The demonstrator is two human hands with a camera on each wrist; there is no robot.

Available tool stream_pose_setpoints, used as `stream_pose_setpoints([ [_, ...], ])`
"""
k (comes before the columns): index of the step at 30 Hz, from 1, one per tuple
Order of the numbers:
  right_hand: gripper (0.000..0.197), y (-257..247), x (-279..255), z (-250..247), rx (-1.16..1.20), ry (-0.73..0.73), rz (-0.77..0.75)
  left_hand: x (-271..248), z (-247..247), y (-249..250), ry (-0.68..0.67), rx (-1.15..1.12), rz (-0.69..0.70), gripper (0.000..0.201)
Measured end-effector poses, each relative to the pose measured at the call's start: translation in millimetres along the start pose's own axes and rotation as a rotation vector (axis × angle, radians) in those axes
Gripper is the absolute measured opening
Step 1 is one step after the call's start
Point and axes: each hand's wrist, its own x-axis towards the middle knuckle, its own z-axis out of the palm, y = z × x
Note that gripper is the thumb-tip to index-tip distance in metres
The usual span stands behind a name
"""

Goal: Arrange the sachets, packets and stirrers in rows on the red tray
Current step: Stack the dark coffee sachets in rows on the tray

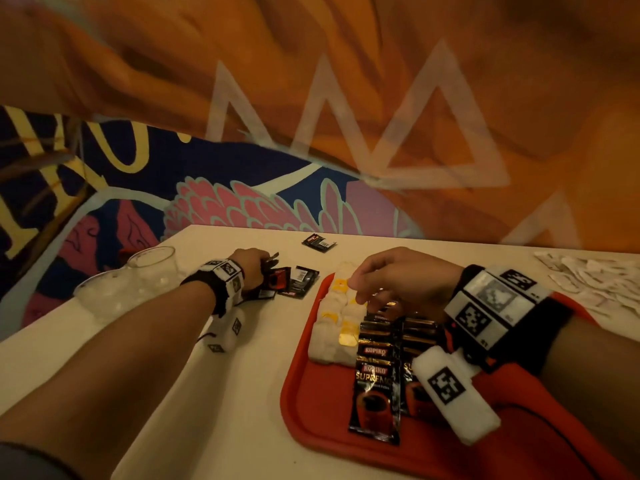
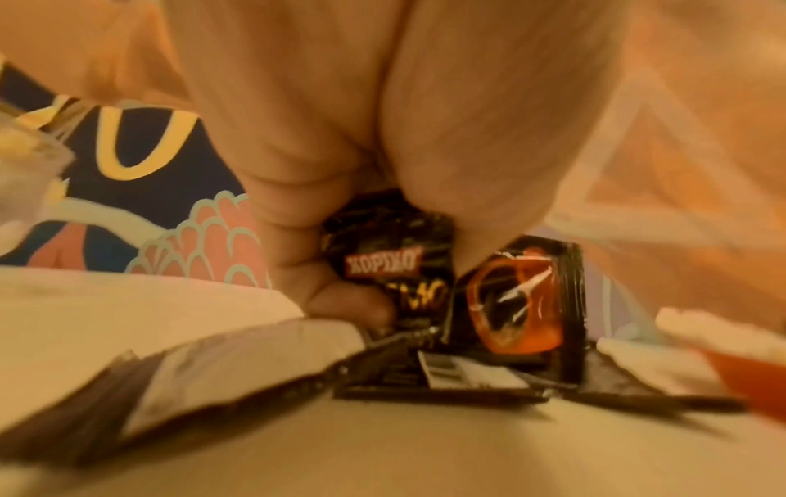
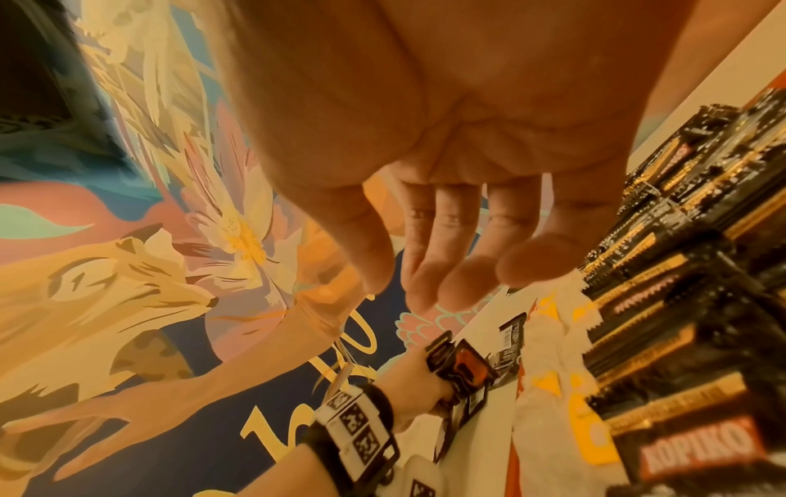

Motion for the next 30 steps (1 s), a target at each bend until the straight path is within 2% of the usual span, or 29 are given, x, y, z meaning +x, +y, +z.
stream_pose_setpoints([
  [3,0.010,3.2,-5.0,4.1,0.017,0.003,0.000,-24.0,-8.4,-8.2,0.057,-0.213,-0.055,0.046],
  [8,0.007,5.1,-6.9,13.6,0.007,0.017,-0.010,-57.2,-24.6,-12.2,0.119,-0.622,-0.085,0.036],
  [12,0.004,2.3,-3.8,26.8,0.017,0.075,-0.106,-90.9,-40.2,-1.2,0.105,-0.999,-0.060,0.029],
  [13,0.008,1.4,-2.2,30.9,0.023,0.091,-0.127,-100.2,-44.5,2.8,0.087,-1.092,-0.041,0.031],
  [15,0.030,-1.3,0.8,39.6,0.029,0.095,-0.136,-116.4,-52.3,12.5,0.056,-1.261,-0.011,0.036],
  [17,0.053,-5.2,1.7,49.8,0.062,0.054,-0.130,-128.6,-56.1,22.8,0.032,-1.407,0.000,0.039],
  [18,0.057,-7.5,0.4,54.9,0.094,0.033,-0.144,-133.9,-56.5,28.4,0.005,-1.461,0.012,0.040],
  [21,0.042,-10.3,-2.8,63.7,0.182,0.065,-0.284,-144.1,-52.7,46.6,-0.093,-1.571,0.075,0.042],
  [24,0.020,-6.9,-9.2,57.0,-0.077,0.262,-0.435,-148.0,-48.3,62.0,-0.133,-1.638,0.088,0.038],
  [26,0.013,-1.0,-15.8,47.1,-0.233,0.338,-0.478,-148.7,-44.4,70.1,-0.159,-1.657,0.080,0.037],
  [30,0.011,10.1,-28.7,25.5,-0.263,0.417,-0.545,-142.3,-32.6,83.0,-0.246,-1.676,0.110,0.040],
])
